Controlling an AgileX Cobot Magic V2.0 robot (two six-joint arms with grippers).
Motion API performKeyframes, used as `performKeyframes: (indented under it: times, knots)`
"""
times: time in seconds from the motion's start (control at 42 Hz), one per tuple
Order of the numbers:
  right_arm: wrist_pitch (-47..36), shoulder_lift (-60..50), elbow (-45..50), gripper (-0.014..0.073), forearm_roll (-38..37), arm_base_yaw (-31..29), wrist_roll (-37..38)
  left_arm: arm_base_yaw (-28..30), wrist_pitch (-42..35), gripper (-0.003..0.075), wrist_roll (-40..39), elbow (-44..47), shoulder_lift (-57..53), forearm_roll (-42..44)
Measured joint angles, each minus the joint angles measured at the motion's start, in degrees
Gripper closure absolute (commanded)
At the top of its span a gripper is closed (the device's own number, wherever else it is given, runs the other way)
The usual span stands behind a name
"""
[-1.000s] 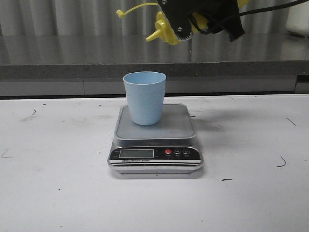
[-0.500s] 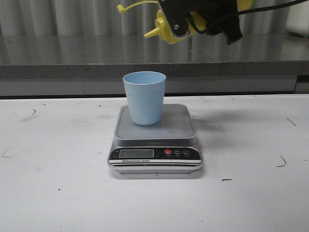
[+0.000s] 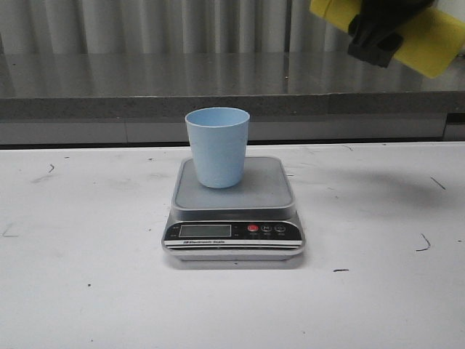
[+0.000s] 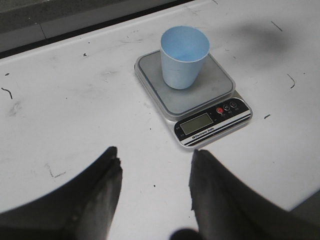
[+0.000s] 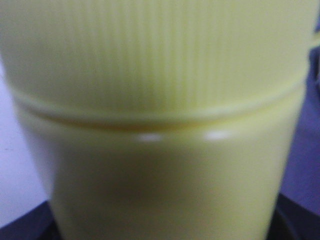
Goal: Pour seasoning into cup on scale with both arms
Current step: 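Turn the yellow bottle upright and lower it back onto the table, then open the right gripper and withdraw it from the yellow bottle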
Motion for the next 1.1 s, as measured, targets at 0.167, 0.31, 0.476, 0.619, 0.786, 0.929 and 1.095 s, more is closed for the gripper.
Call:
performKeyframes:
  times: [0.167, 0.31, 0.476, 0.619, 0.786, 0.929, 1.095]
  knots:
    - [-7.1, -3.4, 6.1, 0.0294, 11.7, -6.8, 0.5, 0.0, 0.0, 0.0407, 0.0, 0.0, 0.0, 0.0]
    - [-20.4, -5.4, 15.9, 0.0294, 17.2, -11.3, 0.7, 0.0, 0.0, 0.0407, 0.0, 0.0, 0.0, 0.0]
    - [-40.1, -5.8, 27.5, 0.0294, 19.2, -14.5, 0.8, 0.0, 0.0, 0.0407, 0.0, 0.0, 0.0, 0.0]
    - [-53.2, -4.0, 33.6, 0.0294, 19.2, -16.5, 0.8, 0.0, 0.0, 0.0407, 0.0, 0.0, 0.0, 0.0]
    - [-65.2, 1.6, 34.9, 0.0294, 19.2, -18.4, 0.8, 0.0, 0.0, 0.0407, 0.0, 0.0, 0.0, 0.0]
    - [-72.9, 6.3, 34.9, 0.0294, 19.1, -18.8, 0.9, 0.0, 0.0, 0.0407, 0.0, 0.0, 0.0, 0.0]
    - [-79.1, 9.3, 34.9, 0.0294, 20.6, -18.8, 0.9, 0.0, 0.0, 0.0407, 0.0, 0.0, 0.0, 0.0]
